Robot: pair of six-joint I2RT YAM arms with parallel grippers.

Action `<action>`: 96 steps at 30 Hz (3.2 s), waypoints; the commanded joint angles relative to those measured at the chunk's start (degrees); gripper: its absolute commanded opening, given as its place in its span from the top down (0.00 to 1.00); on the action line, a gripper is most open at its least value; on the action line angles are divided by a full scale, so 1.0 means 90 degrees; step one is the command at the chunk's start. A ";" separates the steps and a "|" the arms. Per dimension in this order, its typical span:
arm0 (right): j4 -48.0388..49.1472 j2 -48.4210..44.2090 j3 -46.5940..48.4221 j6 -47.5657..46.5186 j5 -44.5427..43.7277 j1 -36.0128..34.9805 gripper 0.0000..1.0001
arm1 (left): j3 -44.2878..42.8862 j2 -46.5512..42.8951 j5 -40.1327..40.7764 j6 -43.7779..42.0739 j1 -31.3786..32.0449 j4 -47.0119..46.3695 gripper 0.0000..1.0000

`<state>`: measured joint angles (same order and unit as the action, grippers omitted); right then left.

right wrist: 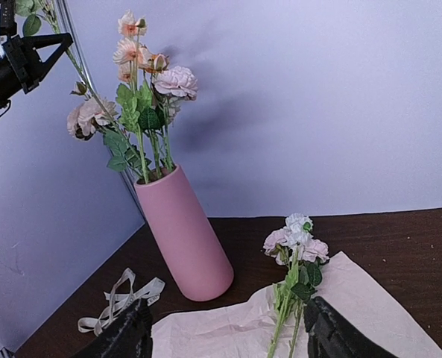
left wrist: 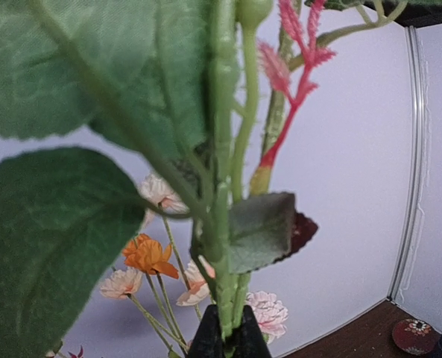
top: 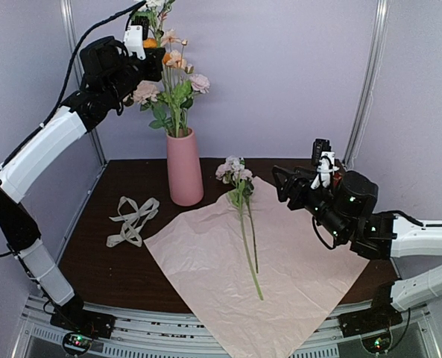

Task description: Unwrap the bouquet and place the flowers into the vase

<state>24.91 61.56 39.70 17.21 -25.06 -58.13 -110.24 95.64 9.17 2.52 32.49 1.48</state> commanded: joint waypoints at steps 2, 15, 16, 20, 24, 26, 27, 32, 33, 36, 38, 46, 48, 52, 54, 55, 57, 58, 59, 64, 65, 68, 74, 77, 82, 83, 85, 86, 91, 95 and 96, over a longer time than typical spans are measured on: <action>-0.0033 0.0215 -0.0044 0.0158 0.0211 0.0129 0.30 | 0.0125 0.0135 -0.0218 0.0155 -0.0128 -0.0210 1.00; -0.0351 0.1456 0.0314 0.0564 0.0742 0.0397 0.30 | 0.1761 0.0338 -0.0978 0.0997 -0.0557 -0.0487 0.99; -0.0423 0.1608 0.0394 0.0609 0.0788 0.0424 0.30 | 0.1827 0.0327 -0.1004 0.0999 -0.0564 -0.0469 0.90; -0.0924 0.2187 0.0846 0.0824 0.1024 0.0547 0.29 | 0.2065 -0.0014 -0.1230 0.0953 -0.0566 -0.0439 0.29; -0.1282 0.2712 0.1206 0.1031 0.1169 0.0659 0.30 | 0.2220 -0.0551 -0.1216 0.0886 -0.0570 -0.0302 0.02; -0.1564 0.3126 0.1495 0.1148 0.1207 0.0747 0.30 | 0.2322 -0.0899 -0.1239 0.0877 -0.0563 -0.0179 0.02; -0.1683 0.3303 0.1575 0.1212 0.1236 0.0790 0.31 | 0.2419 -0.1079 -0.1243 0.0880 -0.0568 -0.0158 0.02; -0.1954 0.4091 0.1927 0.1456 0.1440 0.1020 0.37 | 0.3107 -0.2043 -0.1208 0.0953 -0.0573 -0.0097 0.02; -0.1953 0.4224 0.1955 0.1508 0.1529 0.1073 0.39 | 0.3285 -0.2250 -0.1196 0.0978 -0.0569 -0.0096 0.02; -0.1998 0.4608 0.2035 0.1640 0.1599 0.1175 0.43 | 0.3803 -0.2839 -0.1120 0.1096 -0.0566 -0.0094 0.02; -0.2061 0.4834 0.2081 0.1698 0.1484 0.1231 0.45 | 0.4186 -0.3234 -0.1114 0.1207 -0.0568 -0.0137 0.02; -0.1990 0.5526 0.2288 0.1761 0.1416 0.1433 0.49 | 0.5567 -0.4492 -0.1174 0.1564 -0.0567 -0.0168 0.02; -0.1995 0.5666 0.2386 0.1768 0.1506 0.1451 0.55 | 0.5764 -0.4681 -0.1229 0.1615 -0.0571 -0.0122 0.02; -0.1950 0.5872 0.2460 0.1873 0.1681 0.1476 0.66 | 0.6020 -0.4980 -0.1329 0.1680 -0.0568 -0.0071 0.02; -0.1930 0.5910 0.2450 0.1954 0.1750 0.1487 0.73 | 0.6061 -0.5109 -0.1253 0.1690 -0.0566 -0.0012 0.02; -0.1886 0.5885 0.2414 0.1994 0.1752 0.1499 0.77 | 0.6032 -0.5170 -0.1190 0.1692 -0.0570 0.0037 0.02; -0.1742 0.5746 0.2307 0.2043 0.1710 0.1521 0.88 | 0.5917 -0.5294 -0.0994 0.1688 -0.0572 0.0142 0.02; -0.1664 0.5644 0.2246 0.2065 0.1695 0.1524 0.92 | 0.5829 -0.5360 -0.0894 0.1684 -0.0573 0.0205 0.02; -0.1575 0.5502 0.2171 0.2083 0.1666 0.1527 0.97 | 0.5744 -0.5429 -0.0815 0.1678 -0.0572 0.0250 0.02; -0.0894 0.4417 0.1648 0.1993 0.1560 0.1531 1.00 | 0.5329 -0.5760 -0.1188 0.1645 -0.0567 0.0191 0.02; -0.0737 0.4147 0.1513 0.1947 0.1555 0.1535 1.00 | 0.5267 -0.5742 -0.1448 0.1718 -0.0567 0.0167 0.02; -0.0247 0.3202 0.1043 0.1807 0.1531 0.1520 1.00 | 0.5136 -0.5529 -0.2373 0.2062 -0.0558 0.0057 0.02; 0.0374 0.1000 0.0078 0.1289 0.1009 0.1097 1.00 | 0.5367 -0.5088 -0.2815 0.2489 0.0599 -0.0676 0.02; 0.0655 0.0066 -0.0298 0.0901 0.0575 0.0621 1.00 | 0.5099 -0.4601 -0.1995 0.1966 0.1965 -0.0673 0.02; 0.0441 -0.0556 -0.0379 0.0372 -0.0242 -0.0108 1.00 | 0.4638 -0.3611 -0.1805 0.1999 0.2695 -0.0845 0.02; 0.0335 -0.0578 -0.0370 0.0376 -0.0260 -0.0113 1.00 | 0.4615 -0.3509 -0.1821 0.2033 0.2736 -0.0940 0.02; 0.0340 -0.0621 -0.0448 0.0372 -0.0184 -0.0135 1.00 | 0.4598 -0.3353 -0.1874 0.2084 0.2823 -0.1198 0.02; 0.0352 -0.0653 -0.0490 0.0380 -0.0126 -0.0143 1.00 | 0.4581 -0.3261 -0.1889 0.2124 0.2863 -0.1295 0.02; 0.0168 -0.0500 -0.0567 0.0505 -0.0186 -0.0194 1.00 | 0.4208 -0.2627 -0.1919 0.2233 0.3041 -0.1443 0.02; -0.1913 0.0930 0.0259 0.1298 -0.0999 0.0155 1.00 | 0.4042 -0.2337 -0.1738 0.2239 0.3093 -0.1453 0.02; -0.2023 0.1070 0.0202 0.1479 -0.1169 0.0235 1.00 | 0.4036 -0.2310 -0.1692 0.2231 0.3098 -0.1454 0.02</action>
<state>20.80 63.70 39.46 24.18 -27.79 -58.33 -72.03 73.58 -7.99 22.06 60.03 -7.81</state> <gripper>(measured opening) 0.032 0.978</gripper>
